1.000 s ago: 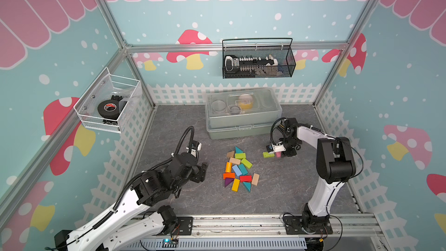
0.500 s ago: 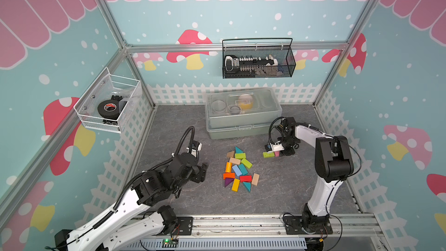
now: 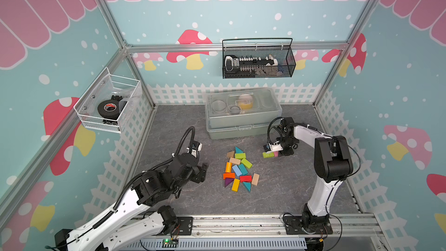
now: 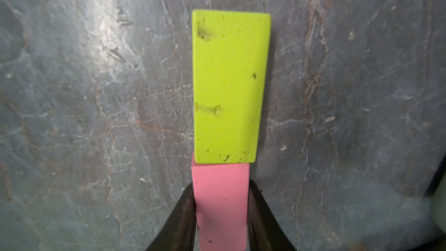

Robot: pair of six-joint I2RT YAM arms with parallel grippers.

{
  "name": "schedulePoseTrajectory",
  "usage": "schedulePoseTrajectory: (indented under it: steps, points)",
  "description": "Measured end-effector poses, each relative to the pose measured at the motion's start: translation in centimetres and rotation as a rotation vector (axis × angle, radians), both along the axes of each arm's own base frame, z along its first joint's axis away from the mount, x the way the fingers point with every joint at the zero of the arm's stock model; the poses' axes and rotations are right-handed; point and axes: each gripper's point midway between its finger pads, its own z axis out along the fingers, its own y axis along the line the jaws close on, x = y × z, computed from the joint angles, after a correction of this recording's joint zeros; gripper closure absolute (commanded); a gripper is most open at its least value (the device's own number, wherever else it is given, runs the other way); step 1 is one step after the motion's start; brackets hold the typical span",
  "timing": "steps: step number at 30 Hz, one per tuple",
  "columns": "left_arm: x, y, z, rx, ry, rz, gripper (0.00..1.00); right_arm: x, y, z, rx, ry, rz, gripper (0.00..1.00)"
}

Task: Assemble a piece of candy with building blocks
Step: Assemble the building block at the center of the board.

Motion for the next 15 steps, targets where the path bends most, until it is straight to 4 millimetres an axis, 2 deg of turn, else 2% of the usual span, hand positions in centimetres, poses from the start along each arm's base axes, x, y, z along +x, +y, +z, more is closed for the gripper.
schedulePoseTrajectory:
  steps: [3,8,15]
  points:
    - [-0.02,-0.01,0.0,0.0,0.0,-0.001,0.23,0.15,0.04,0.02,0.001,-0.005,-0.006,0.56]
    - [-0.03,-0.03,-0.01,0.002,-0.001,-0.002,0.23,0.63,0.22,0.14,0.005,-0.024,-0.021,0.31]
    - [0.0,0.02,0.01,0.004,-0.003,0.001,0.23,0.8,0.05,0.89,0.043,-0.044,-0.097,0.23]
